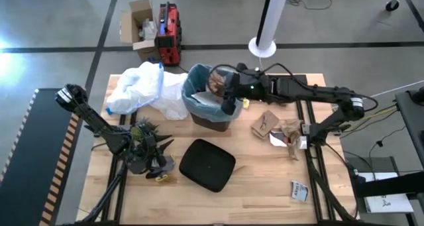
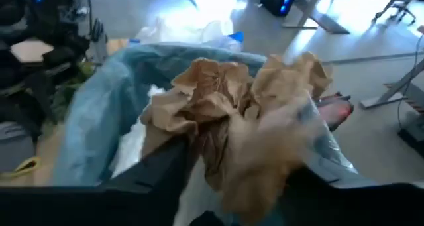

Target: Place trash/remove bag and relplace

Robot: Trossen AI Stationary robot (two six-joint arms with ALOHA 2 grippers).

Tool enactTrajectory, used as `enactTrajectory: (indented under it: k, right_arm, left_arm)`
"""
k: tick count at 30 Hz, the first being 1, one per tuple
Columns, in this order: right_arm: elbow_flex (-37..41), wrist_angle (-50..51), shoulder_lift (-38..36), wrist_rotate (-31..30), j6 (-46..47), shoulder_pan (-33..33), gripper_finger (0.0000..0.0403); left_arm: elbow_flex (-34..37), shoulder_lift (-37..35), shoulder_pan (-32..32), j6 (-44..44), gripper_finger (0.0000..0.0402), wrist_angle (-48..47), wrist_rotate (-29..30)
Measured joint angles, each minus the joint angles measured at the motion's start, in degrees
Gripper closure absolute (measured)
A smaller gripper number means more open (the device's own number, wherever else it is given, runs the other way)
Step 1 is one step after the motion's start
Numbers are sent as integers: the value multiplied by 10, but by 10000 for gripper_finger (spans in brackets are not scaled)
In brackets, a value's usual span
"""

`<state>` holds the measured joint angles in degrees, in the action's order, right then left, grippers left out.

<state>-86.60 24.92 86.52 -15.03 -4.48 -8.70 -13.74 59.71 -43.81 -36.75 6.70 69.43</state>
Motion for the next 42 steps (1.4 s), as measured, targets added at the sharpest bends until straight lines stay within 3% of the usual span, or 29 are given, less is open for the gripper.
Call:
enactTrajectory:
  k: [5,10,17,21,24,29,34,36,42]
  right_arm:
    - [-5,74,-13,-30,22,4,137]
    - [-4,152,-32,-31,37,3,96]
    - [1,202,-101,-40,46,9,95]
    - [48,226,-139,-65,64,7,102]
    - [114,201,-143,-66,68,-1,106]
    - [206,28,-117,-55,32,-4,109]
    - [243,-132,-81,-26,6,0,103]
    - [248,-134,-87,-25,0,7,101]
    - [305,-15,-149,-42,41,0,106]
  left_arm:
    - [0,1,0,0,326,7,0]
    - [0,1,0,0,326,14,0]
    - [-5,1,0,0,326,22,-1]
    - [-5,1,0,2,326,24,-1]
    - [-5,1,0,2,326,25,0]
    - [-5,1,0,2,326,27,0]
    - [-5,0,0,2,326,34,0]
    - [-5,0,0,2,326,35,0]
    - [-5,0,0,2,326,35,0]
